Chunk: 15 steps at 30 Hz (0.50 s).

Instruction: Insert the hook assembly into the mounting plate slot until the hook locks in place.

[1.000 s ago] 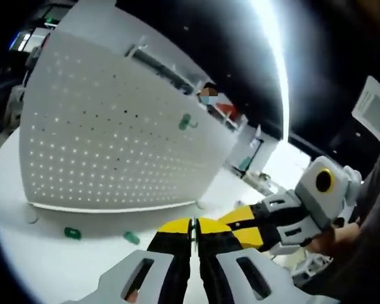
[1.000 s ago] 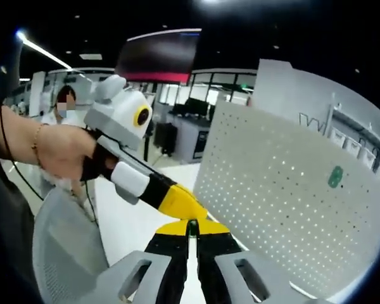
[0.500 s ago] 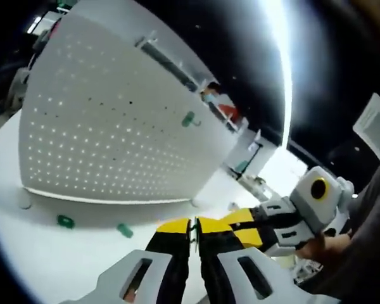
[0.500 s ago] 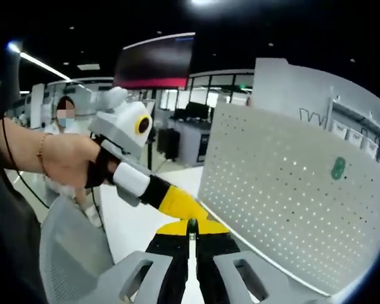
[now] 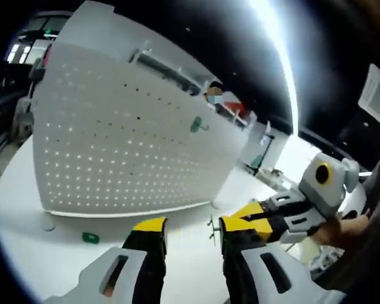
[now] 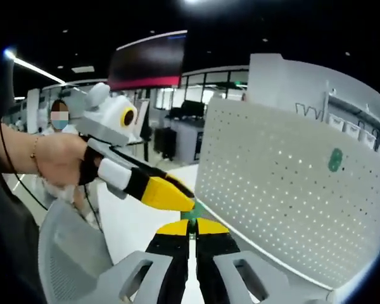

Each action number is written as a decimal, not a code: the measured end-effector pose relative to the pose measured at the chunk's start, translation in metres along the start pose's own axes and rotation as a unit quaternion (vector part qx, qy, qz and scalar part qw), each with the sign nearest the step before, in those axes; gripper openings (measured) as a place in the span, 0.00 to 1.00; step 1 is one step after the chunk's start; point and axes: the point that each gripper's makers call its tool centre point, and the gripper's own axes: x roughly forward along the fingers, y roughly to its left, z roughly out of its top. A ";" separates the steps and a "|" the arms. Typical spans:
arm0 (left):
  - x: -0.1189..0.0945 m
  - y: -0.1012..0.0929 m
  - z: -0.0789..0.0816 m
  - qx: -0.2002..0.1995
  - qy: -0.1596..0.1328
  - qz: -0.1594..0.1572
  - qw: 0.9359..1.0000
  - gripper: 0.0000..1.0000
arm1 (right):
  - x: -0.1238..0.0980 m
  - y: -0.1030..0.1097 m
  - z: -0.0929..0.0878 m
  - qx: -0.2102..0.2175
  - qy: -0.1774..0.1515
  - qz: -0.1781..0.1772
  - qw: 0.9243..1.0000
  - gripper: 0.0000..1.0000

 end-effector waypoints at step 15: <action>0.004 -0.024 -0.023 0.080 0.030 -0.023 0.996 1.00 | -0.005 -0.024 -0.011 0.046 0.005 -0.022 0.999 0.00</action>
